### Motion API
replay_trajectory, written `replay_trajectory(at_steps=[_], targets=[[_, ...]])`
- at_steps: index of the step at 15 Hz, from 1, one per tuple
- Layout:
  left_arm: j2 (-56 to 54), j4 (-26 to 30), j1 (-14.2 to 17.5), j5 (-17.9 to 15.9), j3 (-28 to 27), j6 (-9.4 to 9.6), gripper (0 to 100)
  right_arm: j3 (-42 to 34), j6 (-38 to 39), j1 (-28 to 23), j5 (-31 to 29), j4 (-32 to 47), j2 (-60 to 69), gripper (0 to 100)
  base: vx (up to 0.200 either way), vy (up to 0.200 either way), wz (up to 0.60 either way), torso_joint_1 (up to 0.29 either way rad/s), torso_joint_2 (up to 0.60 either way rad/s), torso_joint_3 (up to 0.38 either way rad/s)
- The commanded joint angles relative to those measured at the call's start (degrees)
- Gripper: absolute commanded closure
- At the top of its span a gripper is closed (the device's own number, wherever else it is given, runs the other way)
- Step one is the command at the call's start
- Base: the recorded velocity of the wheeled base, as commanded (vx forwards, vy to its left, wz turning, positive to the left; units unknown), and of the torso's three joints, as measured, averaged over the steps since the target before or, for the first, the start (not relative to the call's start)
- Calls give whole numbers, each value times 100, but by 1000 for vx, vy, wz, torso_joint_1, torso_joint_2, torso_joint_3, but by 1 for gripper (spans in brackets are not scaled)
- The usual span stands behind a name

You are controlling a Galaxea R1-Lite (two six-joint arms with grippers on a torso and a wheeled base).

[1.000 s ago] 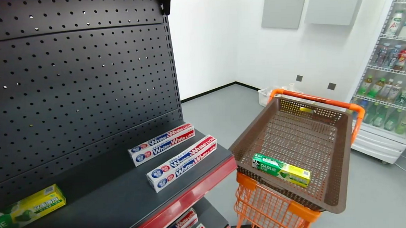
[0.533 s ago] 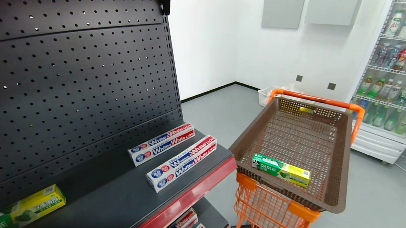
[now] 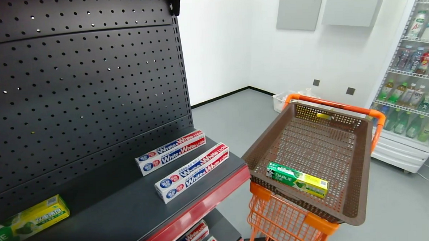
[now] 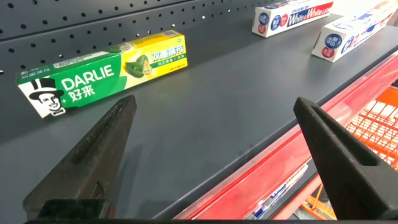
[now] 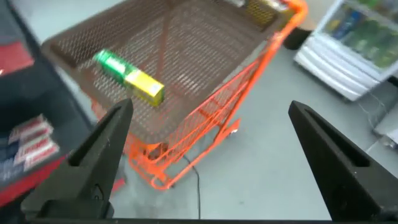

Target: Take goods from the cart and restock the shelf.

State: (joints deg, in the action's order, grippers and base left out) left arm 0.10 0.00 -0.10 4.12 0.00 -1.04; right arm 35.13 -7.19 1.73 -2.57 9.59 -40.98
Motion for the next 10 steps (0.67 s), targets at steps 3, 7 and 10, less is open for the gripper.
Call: replay_trajectory(at_steps=[3,7,10], targets=[[-1,0,1,1,0,-2,0,257,-502,99,758,-45,-1764,0,0,0,0,0,0,0],[-1,0,1,1,0,-2,0,345,-1399,29,1778,-344,-2880,0,0,0,0,0,0,0],[-1,0,1,1,0,-2,0,363,-1786,-41,2015,-362,-3486,0,0,0,0,0,0,0]])
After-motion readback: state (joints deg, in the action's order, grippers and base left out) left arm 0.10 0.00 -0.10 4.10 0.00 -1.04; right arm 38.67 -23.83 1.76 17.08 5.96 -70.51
